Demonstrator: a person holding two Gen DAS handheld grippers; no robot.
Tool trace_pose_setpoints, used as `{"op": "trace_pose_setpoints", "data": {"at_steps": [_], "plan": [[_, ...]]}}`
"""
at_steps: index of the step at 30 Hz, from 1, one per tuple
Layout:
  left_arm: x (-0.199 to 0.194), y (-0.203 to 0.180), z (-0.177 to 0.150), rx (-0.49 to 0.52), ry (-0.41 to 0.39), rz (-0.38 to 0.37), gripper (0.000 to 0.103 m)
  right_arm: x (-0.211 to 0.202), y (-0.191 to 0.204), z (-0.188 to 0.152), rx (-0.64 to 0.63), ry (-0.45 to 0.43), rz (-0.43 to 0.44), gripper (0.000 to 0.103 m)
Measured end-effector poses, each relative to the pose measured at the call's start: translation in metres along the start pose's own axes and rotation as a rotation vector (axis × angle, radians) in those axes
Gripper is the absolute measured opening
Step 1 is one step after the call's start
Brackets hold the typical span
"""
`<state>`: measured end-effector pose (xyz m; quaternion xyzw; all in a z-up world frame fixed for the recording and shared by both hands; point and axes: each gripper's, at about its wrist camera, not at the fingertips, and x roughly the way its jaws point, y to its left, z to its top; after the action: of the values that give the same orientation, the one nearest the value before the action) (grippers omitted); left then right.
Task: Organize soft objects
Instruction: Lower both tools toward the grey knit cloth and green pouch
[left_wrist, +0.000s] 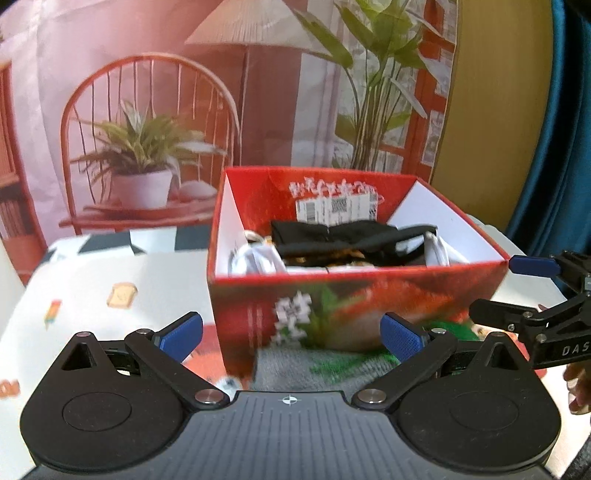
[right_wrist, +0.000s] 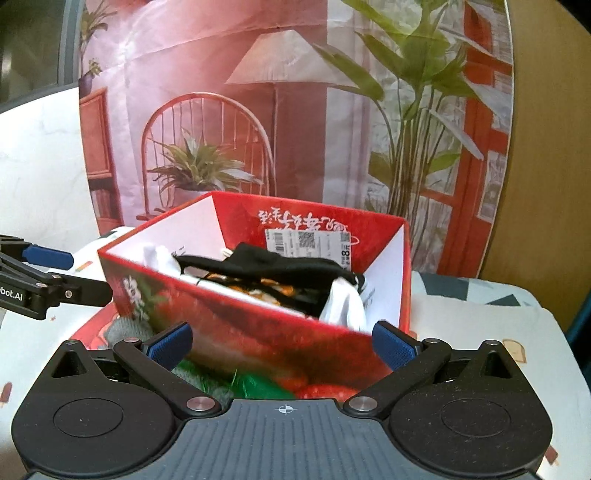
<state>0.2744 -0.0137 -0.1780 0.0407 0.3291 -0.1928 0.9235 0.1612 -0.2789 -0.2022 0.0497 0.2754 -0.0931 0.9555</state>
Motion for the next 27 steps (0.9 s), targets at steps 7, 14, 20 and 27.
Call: {"op": "trace_pose_setpoints", "data": {"at_steps": [7,14,20,27], "plan": [[0.006,0.002,-0.018,-0.071,0.027,-0.042,0.103,-0.006,0.005,-0.027,-0.002,-0.013,-0.01,0.103],[0.014,-0.004,-0.029,-0.086,0.04,-0.075,0.103,-0.004,-0.004,-0.051,0.047,-0.023,-0.004,0.103],[0.021,-0.012,-0.029,-0.097,0.045,-0.118,0.103,0.004,-0.014,-0.06,0.082,0.02,0.016,0.102],[0.037,-0.029,-0.024,-0.088,0.072,-0.178,0.103,0.015,-0.015,-0.072,0.064,0.09,-0.024,0.103]]}}
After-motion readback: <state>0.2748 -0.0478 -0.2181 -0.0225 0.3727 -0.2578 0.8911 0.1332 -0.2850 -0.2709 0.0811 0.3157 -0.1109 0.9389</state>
